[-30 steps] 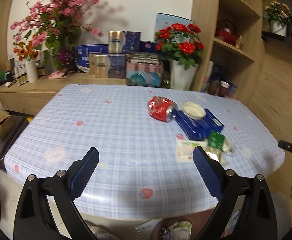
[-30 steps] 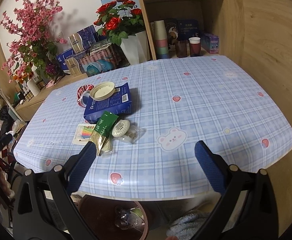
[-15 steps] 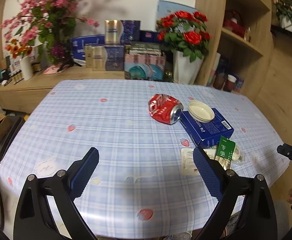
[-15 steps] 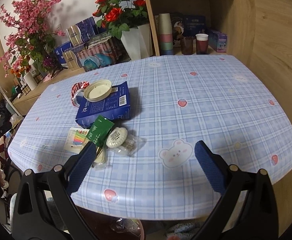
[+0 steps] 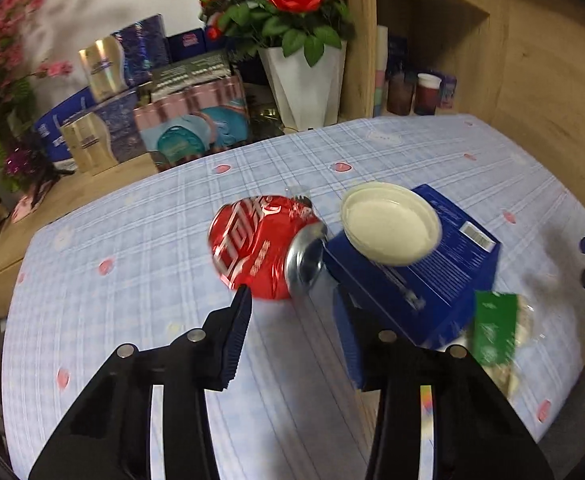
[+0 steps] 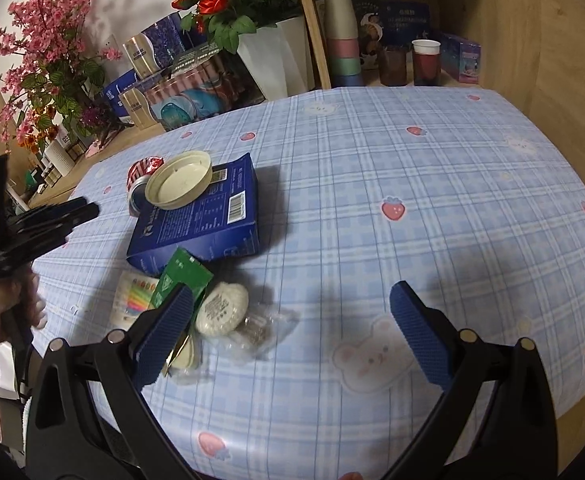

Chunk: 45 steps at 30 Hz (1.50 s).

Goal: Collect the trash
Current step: 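Close the left tool on the crushed red cola can and lift it, then grasp the white lid on the blue box with the right tool while the left tool holds the can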

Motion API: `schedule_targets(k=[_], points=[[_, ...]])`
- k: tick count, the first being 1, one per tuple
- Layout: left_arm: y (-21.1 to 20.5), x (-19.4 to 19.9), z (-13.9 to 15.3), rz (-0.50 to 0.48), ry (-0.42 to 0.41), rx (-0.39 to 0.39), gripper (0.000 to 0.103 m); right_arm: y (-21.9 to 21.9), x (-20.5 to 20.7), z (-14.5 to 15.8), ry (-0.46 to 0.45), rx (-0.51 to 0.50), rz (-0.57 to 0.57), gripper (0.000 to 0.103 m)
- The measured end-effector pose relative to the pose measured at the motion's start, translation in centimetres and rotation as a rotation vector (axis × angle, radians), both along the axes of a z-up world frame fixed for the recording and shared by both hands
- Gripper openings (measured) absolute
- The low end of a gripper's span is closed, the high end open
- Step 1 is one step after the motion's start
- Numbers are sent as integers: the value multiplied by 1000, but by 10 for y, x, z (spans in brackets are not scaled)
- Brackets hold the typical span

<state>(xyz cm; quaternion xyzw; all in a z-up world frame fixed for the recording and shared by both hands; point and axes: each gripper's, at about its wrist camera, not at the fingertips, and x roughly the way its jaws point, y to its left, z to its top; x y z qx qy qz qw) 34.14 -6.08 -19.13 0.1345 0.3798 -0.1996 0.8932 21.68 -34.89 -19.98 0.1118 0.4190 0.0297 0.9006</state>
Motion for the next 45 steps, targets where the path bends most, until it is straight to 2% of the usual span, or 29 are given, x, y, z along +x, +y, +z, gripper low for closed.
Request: schedule_targets(k=[5, 10, 13, 14, 15, 16, 20, 27, 29, 33, 35, 39, 43, 45], points=[[-11, 32, -15, -15, 37, -8, 41, -6, 11, -6, 11, -6, -4, 97], [-7, 50, -29, 21, 96, -62, 41, -11, 18, -8, 18, -11, -4, 97], [-9, 55, -34, 17, 100, -52, 41, -12, 22, -10, 24, -7, 1, 97], [-10, 57, -35, 11, 105, -50, 34, -11, 22, -10, 26, -7, 5, 97], [-10, 58, -36, 4, 116, -56, 20, -11, 23, -11, 27, -6, 9, 97], [-10, 58, -37, 1, 128, -58, 20, -10, 24, -11, 29, -6, 12, 97], [-3, 48, -33, 5, 94, -57, 16, -5, 29, -13, 34, -10, 26, 97], [38, 32, -17, 77, 89, -138, 15, 26, 51, -6, 22, -78, 149, 97], [53, 24, -10, 110, 79, -171, 15, 35, 64, 0, 3, -84, 184, 97], [90, -1, 6, 179, 92, -301, 15, 59, 88, 9, -36, -99, 258, 97], [104, -16, 10, 200, 87, -341, 15, 78, 101, 10, -43, -123, 306, 97], [129, -44, 16, 236, 96, -402, 15, 117, 131, 2, -20, -164, 372, 97], [148, -65, 25, 263, 83, -440, 15, 148, 156, -7, 20, -210, 361, 97], [157, -73, 30, 277, 70, -451, 15, 158, 170, -17, 81, -265, 331, 97]])
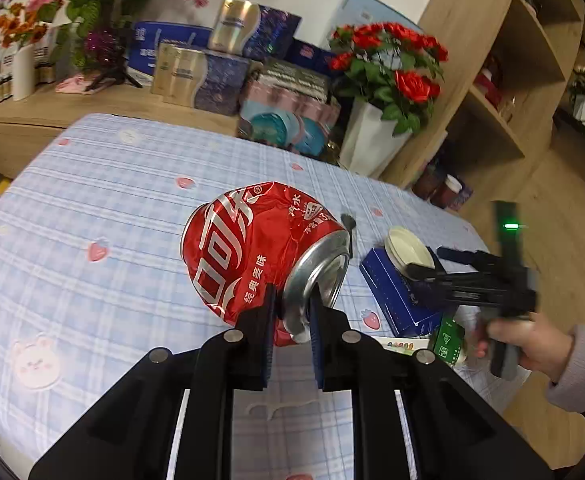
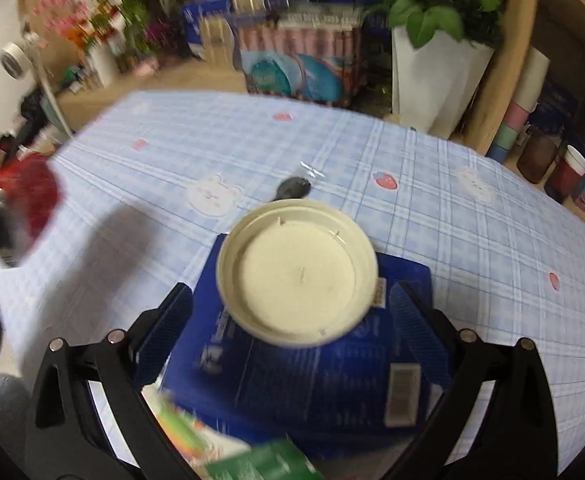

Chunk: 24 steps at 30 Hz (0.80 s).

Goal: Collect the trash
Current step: 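Grasp the white lid on the blue box with the right tool while the left tool holds the can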

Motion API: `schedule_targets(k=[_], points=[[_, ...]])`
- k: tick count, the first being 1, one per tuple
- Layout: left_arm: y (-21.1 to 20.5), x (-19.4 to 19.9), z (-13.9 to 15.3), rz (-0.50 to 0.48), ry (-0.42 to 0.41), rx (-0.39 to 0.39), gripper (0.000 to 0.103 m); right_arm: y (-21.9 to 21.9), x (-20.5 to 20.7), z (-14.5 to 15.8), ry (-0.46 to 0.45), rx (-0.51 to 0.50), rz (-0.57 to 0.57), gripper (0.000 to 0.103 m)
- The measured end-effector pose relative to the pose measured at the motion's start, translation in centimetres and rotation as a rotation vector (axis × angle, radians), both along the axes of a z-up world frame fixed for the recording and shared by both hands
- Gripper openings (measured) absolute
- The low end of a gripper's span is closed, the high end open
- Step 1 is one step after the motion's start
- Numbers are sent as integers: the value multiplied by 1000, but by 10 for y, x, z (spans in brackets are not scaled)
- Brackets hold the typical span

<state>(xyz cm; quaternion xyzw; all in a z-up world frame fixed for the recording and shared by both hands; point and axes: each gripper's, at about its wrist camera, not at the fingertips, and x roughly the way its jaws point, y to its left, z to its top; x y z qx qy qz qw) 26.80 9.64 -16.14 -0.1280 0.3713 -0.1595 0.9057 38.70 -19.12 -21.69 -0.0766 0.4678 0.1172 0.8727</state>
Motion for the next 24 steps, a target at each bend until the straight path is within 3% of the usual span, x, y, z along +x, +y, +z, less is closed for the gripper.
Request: schedule_targets(k=[4, 6, 10, 19, 24], points=[[14, -18, 12, 26, -36, 8, 15, -6, 14, -8, 39, 33, -87, 96], [20, -26, 16, 36, -49, 0, 15, -9, 15, -7, 53, 83, -89, 87], [31, -41, 16, 79, -49, -74, 15, -9, 5, 1, 28, 82, -79, 86], [21, -66, 19, 101, -44, -114, 15, -21, -51, 33, -53, 172, -53, 86], [9, -83, 26, 80, -52, -109, 15, -28, -103, 46, -88, 227, -42, 86]])
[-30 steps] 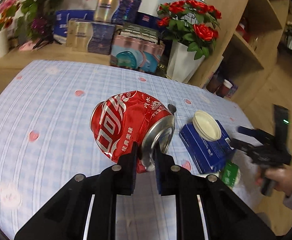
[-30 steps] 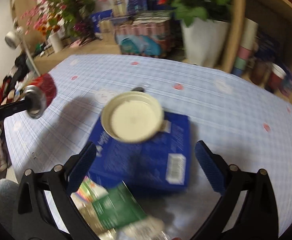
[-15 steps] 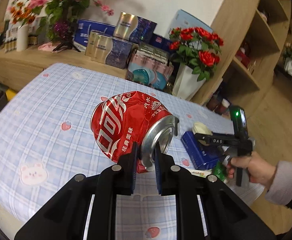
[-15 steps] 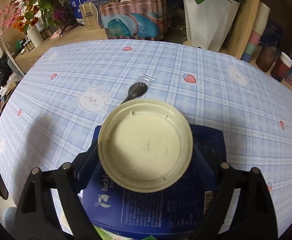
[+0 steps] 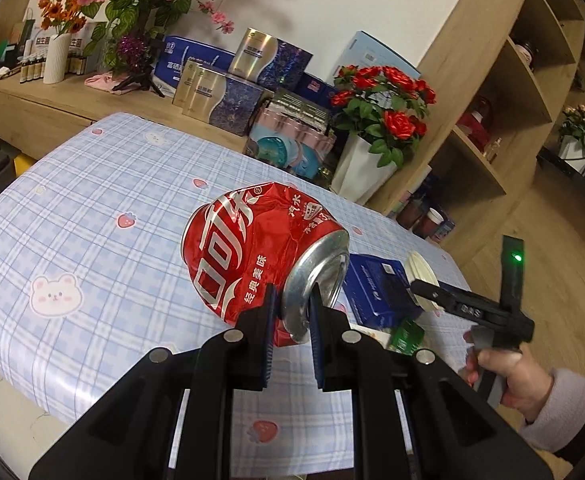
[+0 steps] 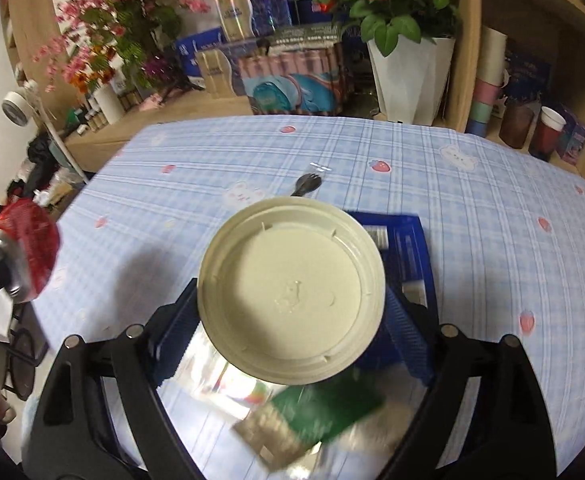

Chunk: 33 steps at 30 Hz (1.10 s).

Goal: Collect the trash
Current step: 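Grasp the white lid on the blue box with the right tool while the left tool holds the can, then carry the lid and can over the bin and open both tools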

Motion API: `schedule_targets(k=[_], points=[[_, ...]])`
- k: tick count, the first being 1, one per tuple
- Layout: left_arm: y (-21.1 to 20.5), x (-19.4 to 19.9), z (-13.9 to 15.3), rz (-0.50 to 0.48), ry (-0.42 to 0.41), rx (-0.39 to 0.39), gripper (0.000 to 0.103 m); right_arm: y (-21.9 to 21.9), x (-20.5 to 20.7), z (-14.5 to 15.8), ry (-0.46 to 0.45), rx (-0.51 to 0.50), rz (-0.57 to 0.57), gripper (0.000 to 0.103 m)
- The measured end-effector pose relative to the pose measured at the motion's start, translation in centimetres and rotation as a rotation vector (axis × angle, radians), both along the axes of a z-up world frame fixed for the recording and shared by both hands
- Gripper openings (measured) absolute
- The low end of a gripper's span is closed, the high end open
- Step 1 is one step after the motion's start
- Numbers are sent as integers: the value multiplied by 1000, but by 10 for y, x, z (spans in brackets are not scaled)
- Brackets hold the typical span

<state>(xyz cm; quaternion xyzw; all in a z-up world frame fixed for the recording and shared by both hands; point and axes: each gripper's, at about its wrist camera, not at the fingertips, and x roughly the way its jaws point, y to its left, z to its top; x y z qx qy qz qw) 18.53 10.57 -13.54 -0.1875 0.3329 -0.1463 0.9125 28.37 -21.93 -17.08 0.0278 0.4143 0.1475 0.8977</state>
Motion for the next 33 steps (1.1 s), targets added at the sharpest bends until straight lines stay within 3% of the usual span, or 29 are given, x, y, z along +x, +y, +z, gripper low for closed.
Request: schedule_targets(k=[9, 13, 18, 26, 33], points=[[-24, -39, 11, -48, -8, 8, 15, -9, -102, 4, -62, 58, 0, 86], [-38, -60, 12, -85, 9, 21, 15, -18, -140, -5, -53, 110, -20, 86], [-51, -82, 14, -111, 13, 35, 15, -26, -179, -20, -26, 94, -22, 86], [-66, -114, 14, -132, 11, 50, 15, -34, -215, -30, -22, 87, -16, 86], [-73, -130, 15, -148, 6, 63, 15, -20, -234, -36, -11, 87, 56, 86]])
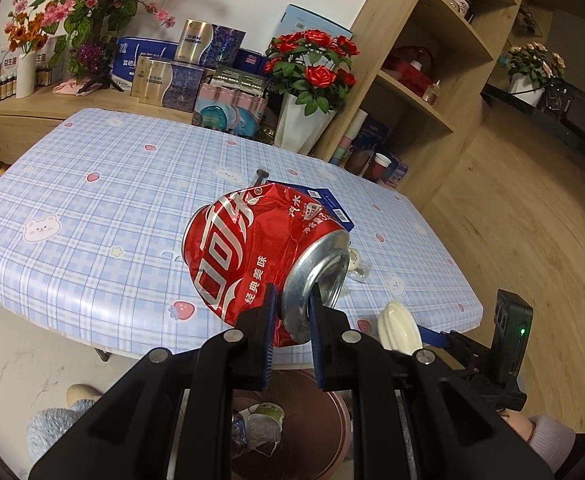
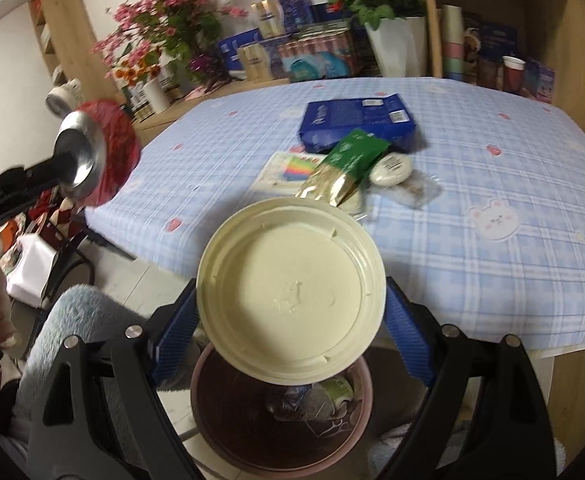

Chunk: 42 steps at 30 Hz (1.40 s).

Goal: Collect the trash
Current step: 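Carry the lid and can over the bin and open both tools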

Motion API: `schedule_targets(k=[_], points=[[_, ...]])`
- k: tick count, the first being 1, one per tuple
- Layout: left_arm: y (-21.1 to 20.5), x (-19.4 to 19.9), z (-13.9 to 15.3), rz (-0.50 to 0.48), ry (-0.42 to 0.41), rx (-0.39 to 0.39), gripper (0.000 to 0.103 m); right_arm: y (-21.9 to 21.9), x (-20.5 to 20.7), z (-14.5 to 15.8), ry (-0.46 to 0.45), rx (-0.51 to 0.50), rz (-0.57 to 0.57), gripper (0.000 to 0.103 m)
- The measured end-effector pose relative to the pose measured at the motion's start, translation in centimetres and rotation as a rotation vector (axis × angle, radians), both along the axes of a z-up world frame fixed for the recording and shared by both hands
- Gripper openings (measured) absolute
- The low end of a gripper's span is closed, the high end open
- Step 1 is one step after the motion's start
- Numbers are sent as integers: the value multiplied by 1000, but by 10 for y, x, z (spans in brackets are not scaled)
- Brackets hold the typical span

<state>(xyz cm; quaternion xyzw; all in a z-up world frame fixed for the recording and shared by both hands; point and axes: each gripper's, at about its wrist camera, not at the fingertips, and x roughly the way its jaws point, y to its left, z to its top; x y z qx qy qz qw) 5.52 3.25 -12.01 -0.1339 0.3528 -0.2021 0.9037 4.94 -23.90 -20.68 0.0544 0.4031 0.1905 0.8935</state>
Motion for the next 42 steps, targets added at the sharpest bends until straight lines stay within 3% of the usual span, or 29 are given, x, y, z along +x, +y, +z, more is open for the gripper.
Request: schedule_targets(k=[9, 17, 25, 32, 42], points=[[-1, -19, -1, -1, -1, -1, 15, 17, -13, 0, 12, -5, 57, 95], [-7, -32, -3, -34, -7, -14, 15, -12, -17, 26, -98, -25, -123, 97], [-20, -41, -25, -97, 51, -43, 15, -27, -26, 34, -186, -110, -213, 97], [-32, -42, -41, -136, 97, -19, 16, -29, -31, 31, -228, -134, -232, 97], [-46, -37, -54, -185, 138, 3, 18, -31, -27, 18, -195, -123, -232, 97]])
